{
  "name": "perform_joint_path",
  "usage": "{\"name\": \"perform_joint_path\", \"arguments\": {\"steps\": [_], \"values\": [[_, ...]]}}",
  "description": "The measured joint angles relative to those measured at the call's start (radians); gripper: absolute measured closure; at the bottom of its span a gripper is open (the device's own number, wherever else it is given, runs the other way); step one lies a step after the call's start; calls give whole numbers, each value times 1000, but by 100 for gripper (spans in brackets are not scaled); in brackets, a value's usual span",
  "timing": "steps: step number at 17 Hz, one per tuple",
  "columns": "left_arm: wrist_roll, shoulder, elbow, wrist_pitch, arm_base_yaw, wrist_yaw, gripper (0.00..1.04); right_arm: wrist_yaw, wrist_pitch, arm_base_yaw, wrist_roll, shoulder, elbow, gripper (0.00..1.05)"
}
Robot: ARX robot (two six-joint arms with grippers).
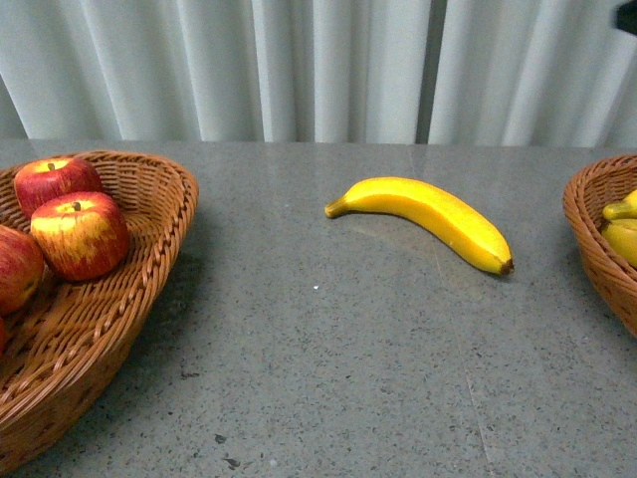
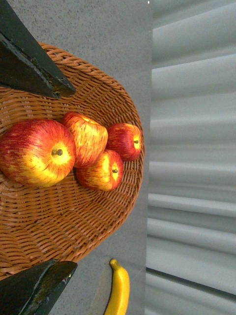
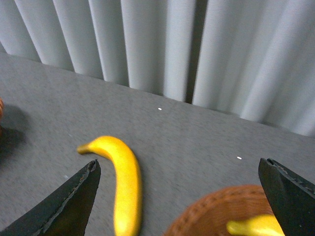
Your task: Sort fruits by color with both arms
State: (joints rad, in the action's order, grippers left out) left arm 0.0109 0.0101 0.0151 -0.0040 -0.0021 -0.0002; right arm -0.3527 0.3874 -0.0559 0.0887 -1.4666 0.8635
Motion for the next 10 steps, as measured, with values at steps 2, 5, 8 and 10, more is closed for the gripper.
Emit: {"name": "perform_joint_path", "arguments": {"steps": [2,5,8,10], "values": [[0,0,0,0,0,0,7,71,-8,-157,-89,-191,164,6],[0,0,0,0,0,0,7,124,-103,-219,-97,-389,351,6],[0,0,0,0,0,0,7,143,-171,-218,-76,-475,413,6],[0,0,0,0,0,0,7,143,-212,-218,-28,-486,425,6]]}}
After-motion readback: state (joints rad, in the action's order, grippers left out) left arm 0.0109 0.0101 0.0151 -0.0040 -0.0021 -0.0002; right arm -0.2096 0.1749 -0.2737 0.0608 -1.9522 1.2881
